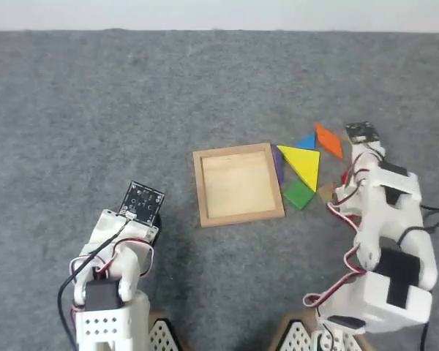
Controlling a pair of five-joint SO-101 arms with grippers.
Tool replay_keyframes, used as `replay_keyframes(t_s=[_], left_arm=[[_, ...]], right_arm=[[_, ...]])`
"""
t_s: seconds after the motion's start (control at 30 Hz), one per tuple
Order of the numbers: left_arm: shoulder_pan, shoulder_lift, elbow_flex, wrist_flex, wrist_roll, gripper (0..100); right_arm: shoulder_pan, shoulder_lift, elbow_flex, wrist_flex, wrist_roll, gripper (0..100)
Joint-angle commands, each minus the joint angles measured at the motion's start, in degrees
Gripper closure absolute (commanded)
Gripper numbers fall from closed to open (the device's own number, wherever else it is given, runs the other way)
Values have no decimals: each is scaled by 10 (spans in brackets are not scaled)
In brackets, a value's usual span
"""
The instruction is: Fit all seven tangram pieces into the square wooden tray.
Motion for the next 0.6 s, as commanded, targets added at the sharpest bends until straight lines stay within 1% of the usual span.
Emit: replay_keyframes(t_s=[0.0, 0.17, 0.3, 0.37, 0.43, 0.57], left_arm=[[3, -7, -6, 4, 4, 808], [3, -7, -6, 4, 4, 808], [3, -7, -6, 4, 4, 808], [3, -7, -6, 4, 4, 808], [3, -7, -6, 4, 4, 808], [3, -7, -6, 4, 4, 808]], right_arm=[[34, 1, -19, -28, -14, 987], [37, 1, -21, -38, -14, 987], [26, 1, -21, -38, -16, 986], [11, 0, -28, -36, -17, 990], [-9, -12, -42, -24, -35, 991], [-71, -77, -86, 51, -70, 991]])
